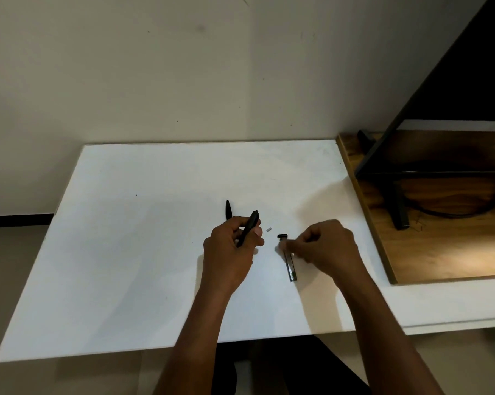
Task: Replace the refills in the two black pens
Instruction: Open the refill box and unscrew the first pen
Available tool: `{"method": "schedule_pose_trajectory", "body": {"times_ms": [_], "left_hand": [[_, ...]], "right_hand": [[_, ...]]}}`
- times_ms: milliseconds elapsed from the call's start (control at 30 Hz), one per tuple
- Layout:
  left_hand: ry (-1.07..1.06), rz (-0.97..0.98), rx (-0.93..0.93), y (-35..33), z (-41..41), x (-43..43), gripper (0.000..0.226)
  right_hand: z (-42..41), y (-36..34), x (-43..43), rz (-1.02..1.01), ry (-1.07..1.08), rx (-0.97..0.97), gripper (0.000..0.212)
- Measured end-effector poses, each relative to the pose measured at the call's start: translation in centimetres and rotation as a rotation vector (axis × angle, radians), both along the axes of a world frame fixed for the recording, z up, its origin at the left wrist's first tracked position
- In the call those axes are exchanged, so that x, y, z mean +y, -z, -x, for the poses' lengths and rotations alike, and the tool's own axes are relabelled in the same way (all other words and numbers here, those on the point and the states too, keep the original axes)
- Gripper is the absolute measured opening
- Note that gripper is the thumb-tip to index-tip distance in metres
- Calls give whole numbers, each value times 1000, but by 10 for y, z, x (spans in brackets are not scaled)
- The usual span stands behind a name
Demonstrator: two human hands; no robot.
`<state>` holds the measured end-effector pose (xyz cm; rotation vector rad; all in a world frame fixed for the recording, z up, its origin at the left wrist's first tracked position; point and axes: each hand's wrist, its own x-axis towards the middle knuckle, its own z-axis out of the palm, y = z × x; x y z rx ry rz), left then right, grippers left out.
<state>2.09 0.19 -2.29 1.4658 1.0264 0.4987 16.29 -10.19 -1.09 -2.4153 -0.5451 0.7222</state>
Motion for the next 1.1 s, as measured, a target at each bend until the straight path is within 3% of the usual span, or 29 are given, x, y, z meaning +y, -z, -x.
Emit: {"method": "schedule_pose_trajectory", "body": {"times_ms": [133,400,533,667,767,967,1100], "left_hand": [[26,-46,53,4,-1,-1,14],[37,-60,96,7,-1,-2,12],[45,-20,70,2,-2,-4,10],[39,164,-55,-4,1,0,11],[15,204,-103,-8,5,6,6],[3,100,-82,-9,8,9,5],[-9,114,-127,-11,9,11,10]], "right_hand": [[7,4,8,109,-13,-18,32],[6,4,6,87,-74,-39,23],[6,-4,8,-49,-149,30,19],[8,-13,10,-348,-191,256,12],[7,-16,8,-462,-228,388,6],[6,-14,6,-558,-279,405,10],[0,-12,5,-585,-195,358,11]]}}
